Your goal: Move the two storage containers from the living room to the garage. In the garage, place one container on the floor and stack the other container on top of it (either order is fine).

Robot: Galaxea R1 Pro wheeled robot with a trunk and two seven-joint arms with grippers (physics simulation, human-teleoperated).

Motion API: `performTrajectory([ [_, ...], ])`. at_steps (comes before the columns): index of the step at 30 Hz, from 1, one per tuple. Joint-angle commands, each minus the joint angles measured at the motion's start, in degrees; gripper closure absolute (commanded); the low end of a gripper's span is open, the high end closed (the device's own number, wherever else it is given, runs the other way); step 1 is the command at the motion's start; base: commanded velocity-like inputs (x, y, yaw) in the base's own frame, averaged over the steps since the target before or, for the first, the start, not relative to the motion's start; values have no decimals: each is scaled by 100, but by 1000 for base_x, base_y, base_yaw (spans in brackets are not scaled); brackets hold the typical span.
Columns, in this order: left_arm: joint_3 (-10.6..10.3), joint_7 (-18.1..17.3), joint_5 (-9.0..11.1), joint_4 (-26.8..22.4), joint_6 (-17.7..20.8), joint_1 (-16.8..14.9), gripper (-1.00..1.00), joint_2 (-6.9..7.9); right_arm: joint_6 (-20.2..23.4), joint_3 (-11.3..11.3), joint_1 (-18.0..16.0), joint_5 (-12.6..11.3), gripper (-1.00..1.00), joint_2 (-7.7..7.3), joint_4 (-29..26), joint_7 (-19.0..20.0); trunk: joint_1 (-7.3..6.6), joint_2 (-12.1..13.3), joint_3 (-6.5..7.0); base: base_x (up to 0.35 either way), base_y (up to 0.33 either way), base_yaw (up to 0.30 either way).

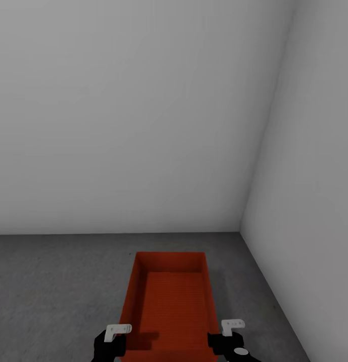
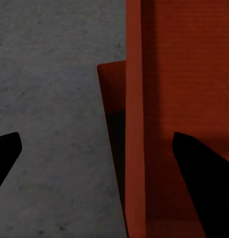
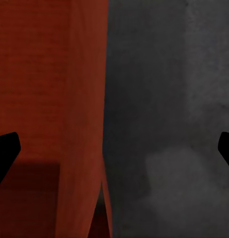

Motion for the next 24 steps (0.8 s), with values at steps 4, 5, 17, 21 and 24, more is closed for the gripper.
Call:
performTrajectory([
  [4, -18, -8, -69, 129, -15, 0, -100, -6, -14, 69, 2, -14, -100, 0, 15, -31, 24, -2, -8, -10, 0, 0],
  [5, -18, -8, -69, 129, -15, 0, -100, -6, -14, 69, 2, -14, -100, 0, 15, -31, 24, -2, -8, -4, 0, 0],
  [17, -16, -8, -69, 129, -15, 0, -100, -8, -14, 69, 2, -14, -100, 0, 15, -31, 24, -2, -8, -1, 0, 0],
  [21, -16, -7, -69, 129, -15, 0, -100, -7, -14, 69, 2, -14, -100, 1, 15, -31, 24, -2, -8, 0, 0, 0],
  [24, -17, -6, -69, 129, -15, 0, -100, -8, -14, 69, 2, -14, -100, 0, 15, -31, 24, -2, -8, 0, 0, 0],
])
